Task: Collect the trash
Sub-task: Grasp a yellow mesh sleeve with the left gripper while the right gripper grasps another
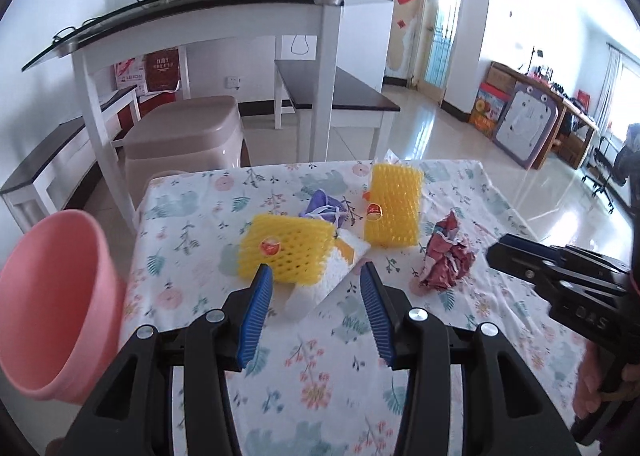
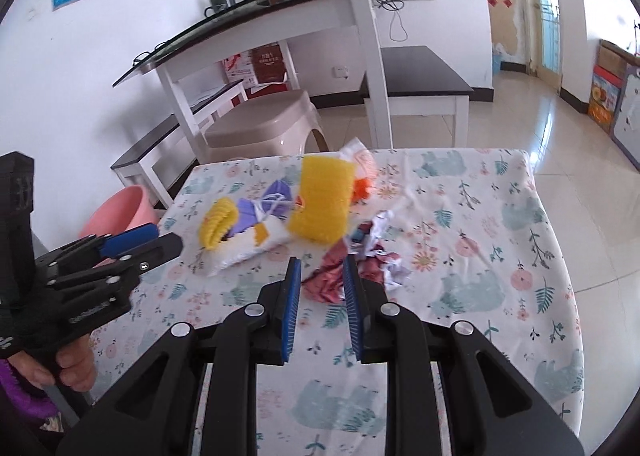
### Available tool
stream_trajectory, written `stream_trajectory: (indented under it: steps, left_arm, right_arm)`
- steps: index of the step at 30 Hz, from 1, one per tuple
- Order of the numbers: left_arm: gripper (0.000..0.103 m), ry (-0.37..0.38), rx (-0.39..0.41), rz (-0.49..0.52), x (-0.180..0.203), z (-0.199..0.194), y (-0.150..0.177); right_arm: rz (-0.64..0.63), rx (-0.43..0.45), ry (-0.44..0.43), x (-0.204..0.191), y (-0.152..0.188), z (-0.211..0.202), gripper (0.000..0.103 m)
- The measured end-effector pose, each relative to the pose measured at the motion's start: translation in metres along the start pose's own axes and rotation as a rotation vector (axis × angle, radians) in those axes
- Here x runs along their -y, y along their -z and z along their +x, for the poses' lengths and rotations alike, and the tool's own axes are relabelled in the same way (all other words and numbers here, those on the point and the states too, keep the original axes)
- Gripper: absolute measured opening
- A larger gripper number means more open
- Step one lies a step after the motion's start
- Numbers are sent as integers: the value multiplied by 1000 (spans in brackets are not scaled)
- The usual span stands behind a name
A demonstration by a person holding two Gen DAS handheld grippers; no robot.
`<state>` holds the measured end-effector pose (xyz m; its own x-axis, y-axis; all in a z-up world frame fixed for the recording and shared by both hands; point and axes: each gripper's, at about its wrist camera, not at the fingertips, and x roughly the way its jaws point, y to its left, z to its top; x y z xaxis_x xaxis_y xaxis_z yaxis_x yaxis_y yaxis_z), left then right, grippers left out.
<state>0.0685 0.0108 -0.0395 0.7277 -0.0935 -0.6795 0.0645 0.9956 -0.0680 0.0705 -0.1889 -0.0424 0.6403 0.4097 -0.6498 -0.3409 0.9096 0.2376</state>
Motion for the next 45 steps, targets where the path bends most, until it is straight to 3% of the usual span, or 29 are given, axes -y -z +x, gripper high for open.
stream_trajectory:
  steps: [8, 9, 10, 11, 13, 24, 30, 33, 35, 42, 43, 45]
  left_arm:
    - [42, -50, -60, -34, -8, 46, -4]
    - [37, -56, -66, -37, -9, 49, -4]
    - [23, -57, -76, -44, -12, 53, -2]
    - [16, -53, -84, -48, -13, 55, -1]
    - [10, -56, -83, -55, -16, 55, 2]
    - [8, -47, 22, -100, -29, 9, 6]
    - [8, -20, 56, -105, -29, -12, 6]
    - [8, -12, 57, -99, -27, -14, 6]
    - [7, -6, 51, -101, -27, -13, 7]
    - [7, -1, 40, -108, -28, -11, 11]
    - [8, 0, 41, -109, -28, -11, 11]
    - [7, -2, 43, -108, -29, -11, 11]
  right_arm:
    - [15, -12, -10, 12, 1, 9, 22]
    - [15, -14, -11, 13, 1, 11, 22]
    - [16, -15, -12, 12, 1, 11, 22]
    - [17, -17, -14, 13, 0, 13, 22]
    - [17, -21, -18, 12, -1, 17, 22]
    - [36, -6, -90, 8, -25, 37, 22]
    - [63, -36, -54, 13, -41, 70, 22]
    - [80, -78, -38, 16, -45, 88, 24]
    - [90, -90, -31, 17, -45, 96, 32]
    - [66, -88, -31, 12, -43, 105, 32]
    - [63, -84, -31, 11, -43, 104, 32]
    - [49, -81, -28, 9, -42, 103, 18]
